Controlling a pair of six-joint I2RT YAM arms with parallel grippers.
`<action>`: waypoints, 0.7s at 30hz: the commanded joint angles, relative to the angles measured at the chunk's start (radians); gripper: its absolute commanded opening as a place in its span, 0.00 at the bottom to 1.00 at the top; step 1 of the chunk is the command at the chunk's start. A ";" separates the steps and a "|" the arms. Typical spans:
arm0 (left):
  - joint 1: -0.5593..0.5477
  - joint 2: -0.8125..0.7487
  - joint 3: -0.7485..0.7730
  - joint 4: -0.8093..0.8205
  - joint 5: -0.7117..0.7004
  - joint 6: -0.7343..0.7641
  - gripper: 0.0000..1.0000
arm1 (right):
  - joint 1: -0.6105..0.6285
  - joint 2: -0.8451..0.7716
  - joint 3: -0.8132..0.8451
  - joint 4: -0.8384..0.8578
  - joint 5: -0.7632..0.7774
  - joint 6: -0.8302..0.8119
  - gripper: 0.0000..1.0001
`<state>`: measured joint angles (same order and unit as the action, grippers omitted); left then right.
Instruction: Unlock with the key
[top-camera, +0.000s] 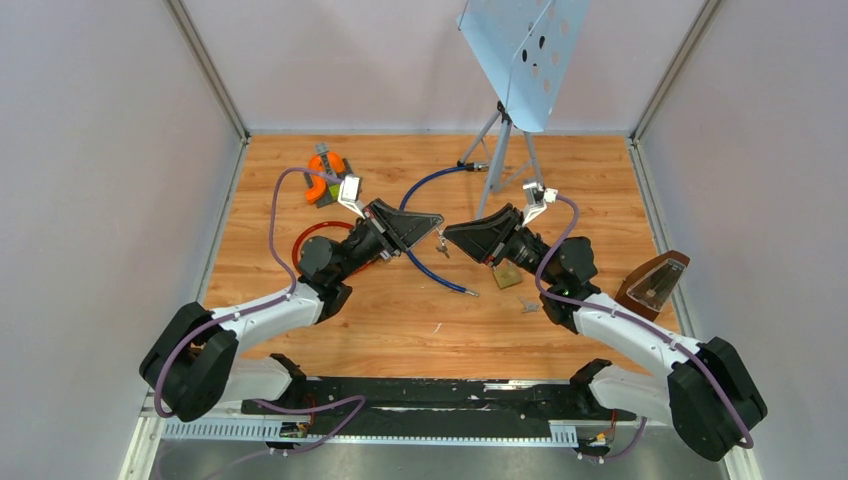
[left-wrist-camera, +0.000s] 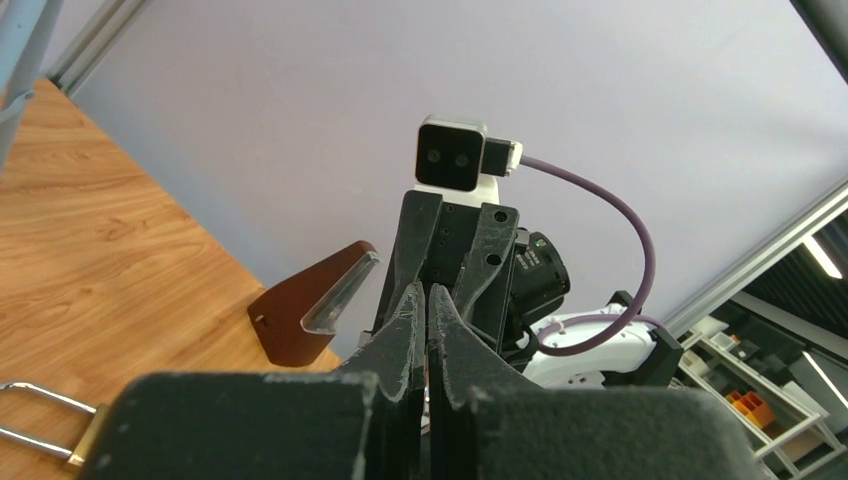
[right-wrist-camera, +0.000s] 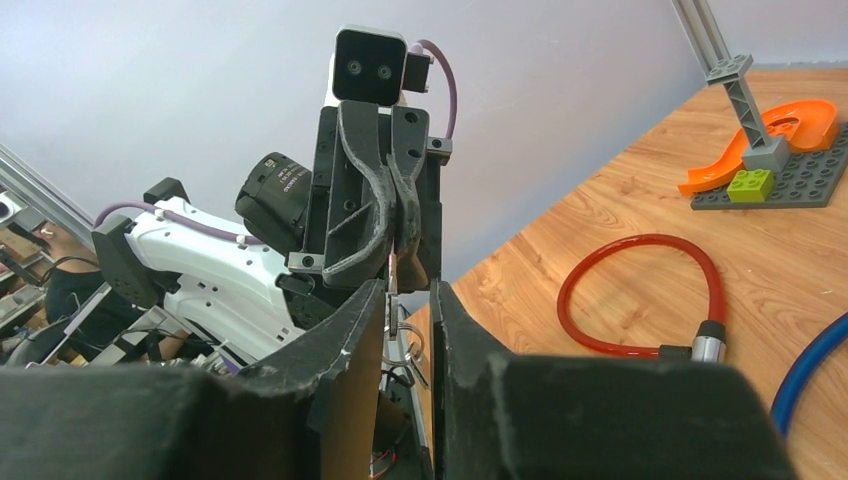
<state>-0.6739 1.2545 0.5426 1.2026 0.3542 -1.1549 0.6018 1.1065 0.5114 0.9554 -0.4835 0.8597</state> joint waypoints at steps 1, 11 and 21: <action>-0.006 -0.015 0.027 0.053 -0.033 0.005 0.00 | 0.004 0.001 0.007 0.059 -0.017 0.012 0.21; -0.006 -0.017 0.033 0.051 -0.047 0.010 0.00 | 0.005 0.010 0.003 0.074 -0.032 0.027 0.20; -0.006 -0.020 0.034 0.055 -0.048 0.006 0.00 | 0.006 0.022 0.003 0.083 -0.037 0.035 0.15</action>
<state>-0.6739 1.2545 0.5434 1.2057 0.3264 -1.1549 0.6018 1.1168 0.5114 0.9722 -0.5076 0.8806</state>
